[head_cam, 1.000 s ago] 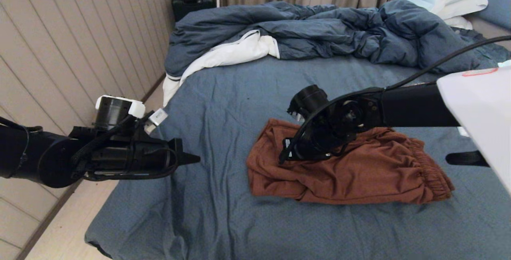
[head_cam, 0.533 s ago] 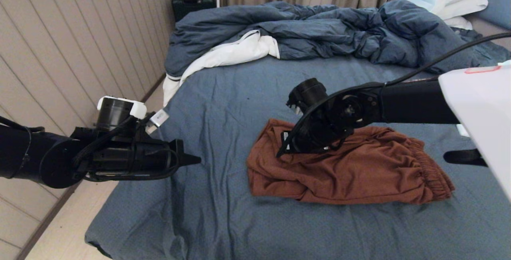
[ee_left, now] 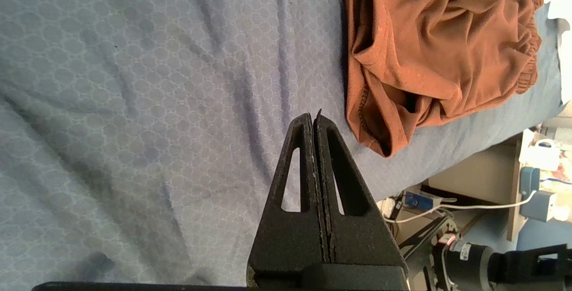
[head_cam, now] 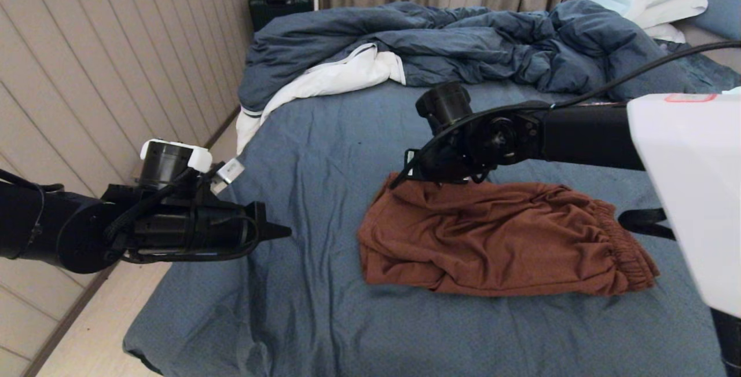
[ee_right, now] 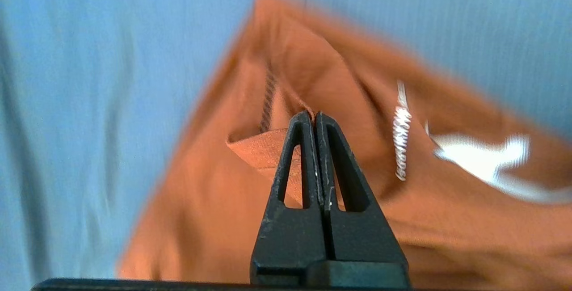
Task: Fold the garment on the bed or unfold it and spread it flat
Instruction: Fold the brown shorts
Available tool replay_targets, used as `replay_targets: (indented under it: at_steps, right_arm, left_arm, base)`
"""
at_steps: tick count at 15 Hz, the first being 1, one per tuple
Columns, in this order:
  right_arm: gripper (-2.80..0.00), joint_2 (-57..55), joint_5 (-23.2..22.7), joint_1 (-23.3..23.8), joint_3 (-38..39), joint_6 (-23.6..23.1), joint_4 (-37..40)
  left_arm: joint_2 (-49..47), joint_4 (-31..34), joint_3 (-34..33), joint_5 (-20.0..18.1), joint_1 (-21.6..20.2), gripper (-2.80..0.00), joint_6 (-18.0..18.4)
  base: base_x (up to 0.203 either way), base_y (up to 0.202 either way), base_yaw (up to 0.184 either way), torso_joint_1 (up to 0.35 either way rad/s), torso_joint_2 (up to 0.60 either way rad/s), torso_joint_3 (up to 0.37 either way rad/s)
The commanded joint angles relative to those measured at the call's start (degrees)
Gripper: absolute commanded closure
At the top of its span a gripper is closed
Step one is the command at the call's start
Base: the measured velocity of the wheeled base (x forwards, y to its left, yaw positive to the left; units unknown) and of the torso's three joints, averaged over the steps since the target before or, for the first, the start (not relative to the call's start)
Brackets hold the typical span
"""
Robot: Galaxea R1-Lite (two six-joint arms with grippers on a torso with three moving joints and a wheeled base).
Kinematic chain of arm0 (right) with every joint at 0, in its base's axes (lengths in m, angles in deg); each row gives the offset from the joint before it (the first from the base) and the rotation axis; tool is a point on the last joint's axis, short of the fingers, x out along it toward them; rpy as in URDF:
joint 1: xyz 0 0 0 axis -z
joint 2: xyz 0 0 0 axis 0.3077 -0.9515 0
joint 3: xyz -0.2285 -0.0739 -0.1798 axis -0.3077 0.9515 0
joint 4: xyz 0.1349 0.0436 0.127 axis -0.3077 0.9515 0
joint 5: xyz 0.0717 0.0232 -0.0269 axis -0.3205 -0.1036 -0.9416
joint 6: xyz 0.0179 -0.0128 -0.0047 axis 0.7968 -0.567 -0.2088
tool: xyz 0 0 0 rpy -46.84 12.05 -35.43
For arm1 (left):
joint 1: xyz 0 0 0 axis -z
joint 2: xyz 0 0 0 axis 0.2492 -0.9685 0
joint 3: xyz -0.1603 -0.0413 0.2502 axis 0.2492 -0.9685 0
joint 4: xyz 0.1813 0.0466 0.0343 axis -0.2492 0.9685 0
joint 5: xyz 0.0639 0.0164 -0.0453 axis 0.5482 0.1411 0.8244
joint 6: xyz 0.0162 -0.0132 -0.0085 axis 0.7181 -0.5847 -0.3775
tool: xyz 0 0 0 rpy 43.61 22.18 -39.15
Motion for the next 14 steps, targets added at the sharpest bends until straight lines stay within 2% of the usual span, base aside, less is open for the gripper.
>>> replay_targets:
  at_steps: [1, 4, 8, 9, 12, 14]
  right_arm:
    - [0.0, -3.1, 2.5, -0.1, -0.6, 0.0, -5.4]
    - [0.0, -6.1, 7.7, -0.1, -0.6, -0.6, -13.8]
    - [0.0, -8.3, 9.6, -0.3, -0.6, -2.3, -21.6]
    - [0.0, -8.3, 11.7, -0.2, -0.6, -2.6, -23.0]
    - [0.0, -7.7, 16.6, 0.0, -0.6, -5.8, -29.3]
    - [0.0, -7.2, 17.7, 0.0, -0.6, -7.7, -31.1]
  left_arm:
    - [-0.1, -0.1, 0.0, -0.2, 0.0, 0.0, -0.3]
    - [-0.1, -0.2, 0.0, -0.2, 0.0, 0.0, -0.5]
    - [-0.8, -0.2, 0.0, -0.2, 0.0, 0.0, -0.5]
    - [-1.1, -0.6, -0.1, -0.2, 0.0, 0.0, -0.6]
    - [-1.3, -3.5, -1.1, 0.7, 0.1, 0.0, -0.6]
    - [-1.2, -4.0, -1.5, 0.8, 0.5, 0.0, -0.6]
  base:
    - [0.0, 0.0, 0.0, 0.0, 0.0, 0.0]
    - [0.0, 0.0, 0.0, 0.0, 0.0, 0.0]
    - [0.0, 0.0, 0.0, 0.0, 0.0, 0.0]
    - [0.0, 0.0, 0.0, 0.0, 0.0, 0.0]
    - [0.0, 0.0, 0.0, 0.0, 0.0, 0.0]
    - [0.0, 0.0, 0.0, 0.0, 0.0, 0.0]
